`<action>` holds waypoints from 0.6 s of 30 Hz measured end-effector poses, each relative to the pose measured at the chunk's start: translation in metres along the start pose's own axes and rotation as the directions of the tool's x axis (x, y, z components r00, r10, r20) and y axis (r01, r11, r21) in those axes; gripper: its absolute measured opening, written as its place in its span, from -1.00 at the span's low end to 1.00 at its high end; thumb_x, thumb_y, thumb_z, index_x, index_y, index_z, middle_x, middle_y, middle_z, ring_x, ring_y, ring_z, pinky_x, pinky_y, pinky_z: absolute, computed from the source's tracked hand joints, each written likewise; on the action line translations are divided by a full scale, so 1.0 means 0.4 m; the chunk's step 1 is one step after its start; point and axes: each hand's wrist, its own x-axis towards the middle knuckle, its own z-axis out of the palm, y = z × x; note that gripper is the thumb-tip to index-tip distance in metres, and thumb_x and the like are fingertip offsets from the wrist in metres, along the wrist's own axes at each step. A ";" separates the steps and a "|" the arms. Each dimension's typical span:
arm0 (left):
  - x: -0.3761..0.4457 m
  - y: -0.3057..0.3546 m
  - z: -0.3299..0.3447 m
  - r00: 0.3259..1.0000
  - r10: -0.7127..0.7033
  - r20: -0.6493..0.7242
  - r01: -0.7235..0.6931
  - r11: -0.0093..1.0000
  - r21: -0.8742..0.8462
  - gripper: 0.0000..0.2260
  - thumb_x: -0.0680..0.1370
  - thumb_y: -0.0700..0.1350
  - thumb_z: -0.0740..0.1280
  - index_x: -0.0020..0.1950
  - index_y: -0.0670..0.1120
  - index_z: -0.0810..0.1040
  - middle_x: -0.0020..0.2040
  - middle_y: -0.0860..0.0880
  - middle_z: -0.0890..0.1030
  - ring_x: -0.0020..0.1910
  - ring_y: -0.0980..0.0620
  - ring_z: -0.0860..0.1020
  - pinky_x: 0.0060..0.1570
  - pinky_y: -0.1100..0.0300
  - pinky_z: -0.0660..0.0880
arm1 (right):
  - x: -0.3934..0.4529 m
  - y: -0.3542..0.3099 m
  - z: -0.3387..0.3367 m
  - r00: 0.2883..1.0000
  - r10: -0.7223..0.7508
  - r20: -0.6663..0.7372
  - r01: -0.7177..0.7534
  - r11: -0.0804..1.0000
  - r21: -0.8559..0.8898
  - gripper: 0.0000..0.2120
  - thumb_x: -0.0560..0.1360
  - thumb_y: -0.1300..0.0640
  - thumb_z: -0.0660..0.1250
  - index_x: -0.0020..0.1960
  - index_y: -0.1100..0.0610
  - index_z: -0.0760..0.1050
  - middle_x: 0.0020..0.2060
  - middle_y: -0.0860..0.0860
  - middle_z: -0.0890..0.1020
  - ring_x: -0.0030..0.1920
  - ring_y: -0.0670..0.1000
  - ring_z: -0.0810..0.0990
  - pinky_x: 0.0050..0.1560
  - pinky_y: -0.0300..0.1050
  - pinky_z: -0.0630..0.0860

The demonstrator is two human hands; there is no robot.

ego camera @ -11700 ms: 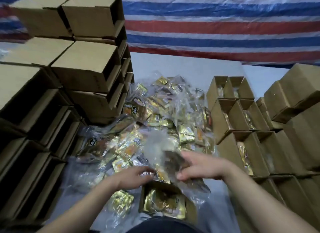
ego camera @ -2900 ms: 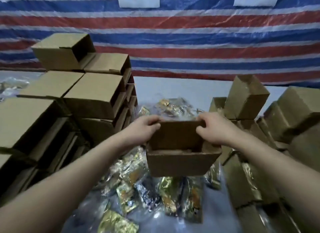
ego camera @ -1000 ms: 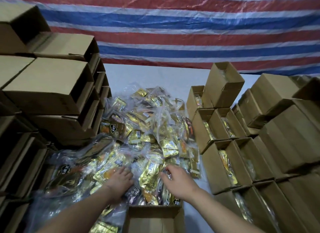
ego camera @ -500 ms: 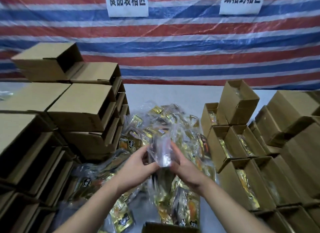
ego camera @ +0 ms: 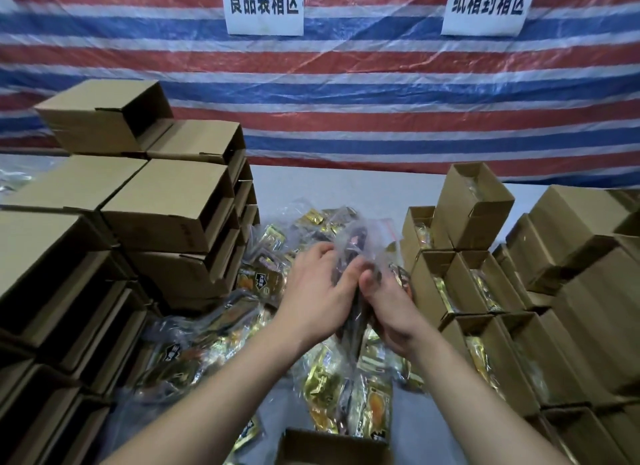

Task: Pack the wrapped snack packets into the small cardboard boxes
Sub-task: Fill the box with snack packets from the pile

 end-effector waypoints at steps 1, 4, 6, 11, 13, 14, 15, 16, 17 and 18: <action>-0.004 0.006 0.003 1.000 0.025 -0.012 -0.024 0.996 0.082 -0.21 0.45 0.41 -0.25 0.21 0.03 0.57 0.30 -0.03 0.46 0.33 -0.04 0.35 0.35 0.01 0.26 | -0.001 0.002 0.009 1.000 -0.011 -0.019 0.011 0.999 0.038 0.16 0.06 -0.38 0.60 0.45 0.21 0.31 0.26 0.20 0.60 0.28 0.13 0.58 0.23 0.03 0.56; -0.015 0.005 -0.007 0.995 0.066 -0.074 -0.052 0.983 0.175 -0.15 0.47 0.43 -0.37 0.08 0.04 0.62 0.43 -0.07 0.41 0.42 -0.06 0.30 0.33 -0.03 0.23 | -0.011 -0.002 0.010 1.000 0.022 0.009 -0.023 0.981 0.195 -0.17 0.19 -0.26 0.61 0.31 0.16 0.50 0.16 0.17 0.65 0.17 0.14 0.64 0.04 -0.02 0.61; -0.024 -0.017 -0.023 0.991 0.080 -0.103 -0.085 0.996 -0.040 -0.37 0.54 0.40 -0.26 -0.13 0.16 0.53 0.32 -0.08 0.52 0.34 -0.04 0.40 0.28 -0.03 0.35 | -0.025 -0.010 -0.013 0.997 0.058 0.051 -0.069 0.964 0.256 -0.25 0.22 -0.19 0.64 0.27 0.16 0.55 0.14 0.20 0.65 0.09 0.17 0.67 0.01 0.06 0.62; -0.097 -0.185 -0.007 0.959 -0.125 0.253 0.176 0.966 -0.190 -0.70 0.60 0.26 0.14 0.05 0.12 0.55 -0.04 0.15 0.62 -0.06 0.22 0.57 0.05 0.17 0.52 | -0.074 -0.004 -0.080 0.973 0.151 0.174 -0.162 0.986 0.048 -0.22 0.18 -0.18 0.64 0.18 0.29 0.54 0.04 0.29 0.65 0.05 0.23 0.65 0.07 0.10 0.59; -0.161 -0.276 0.041 0.829 -0.192 0.526 0.225 0.974 0.000 -0.73 0.61 0.21 0.20 0.20 0.12 0.52 0.13 0.15 0.60 0.07 0.21 0.55 0.18 0.14 0.52 | -0.095 0.025 -0.084 0.944 0.244 0.224 -0.227 0.969 -0.098 -0.29 0.20 -0.11 0.62 0.21 0.23 0.51 0.04 0.21 0.65 0.06 0.16 0.65 0.06 0.02 0.58; -0.197 -0.317 0.071 0.740 -0.226 0.634 0.226 0.971 0.083 -0.65 0.61 0.21 0.21 0.31 0.09 0.49 0.25 0.11 0.57 0.16 0.17 0.53 0.24 0.15 0.48 | -0.106 0.046 -0.078 0.930 0.289 0.226 -0.246 0.948 -0.201 -0.34 0.25 -0.07 0.58 0.26 0.13 0.49 0.08 0.12 0.65 0.08 0.07 0.65 0.07 -0.04 0.56; -0.232 -0.353 0.104 0.658 -0.264 0.706 0.223 0.963 0.152 -0.57 0.61 0.23 0.19 0.41 0.06 0.43 0.36 0.07 0.51 0.24 0.13 0.50 0.28 0.16 0.43 | -0.120 0.069 -0.066 0.917 0.329 0.228 -0.242 0.910 -0.337 -0.40 0.32 -0.02 0.54 0.31 -0.02 0.45 0.14 0.00 0.62 0.10 -0.08 0.63 0.11 -0.15 0.55; -0.263 -0.383 0.135 0.592 -0.304 0.746 0.230 0.951 0.205 -0.52 0.62 0.23 0.18 0.47 0.04 0.39 0.42 0.05 0.46 0.32 0.09 0.46 0.32 0.16 0.38 | -0.130 0.098 -0.056 0.902 0.363 0.232 -0.218 0.850 -0.480 -0.43 0.40 0.04 0.52 0.34 -0.17 0.39 0.21 -0.12 0.56 0.13 -0.22 0.59 0.13 -0.28 0.51; -0.290 -0.408 0.161 0.547 -0.333 0.768 0.250 0.941 0.230 -0.52 0.63 0.23 0.15 0.48 0.03 0.38 0.43 0.04 0.45 0.35 0.06 0.44 0.34 0.15 0.36 | -0.140 0.126 -0.044 0.885 0.392 0.252 -0.182 0.789 -0.587 -0.43 0.46 0.10 0.48 0.35 -0.26 0.34 0.27 -0.20 0.50 0.16 -0.33 0.53 0.14 -0.36 0.48; -0.313 -0.427 0.180 0.523 -0.352 0.776 0.282 0.931 0.232 -0.54 0.65 0.21 0.13 0.45 0.01 0.42 0.40 0.02 0.48 0.35 0.04 0.45 0.34 0.16 0.36 | -0.150 0.157 -0.033 0.859 0.432 0.276 -0.164 0.742 -0.650 -0.42 0.51 0.12 0.45 0.38 -0.28 0.31 0.31 -0.23 0.47 0.20 -0.35 0.50 0.18 -0.37 0.47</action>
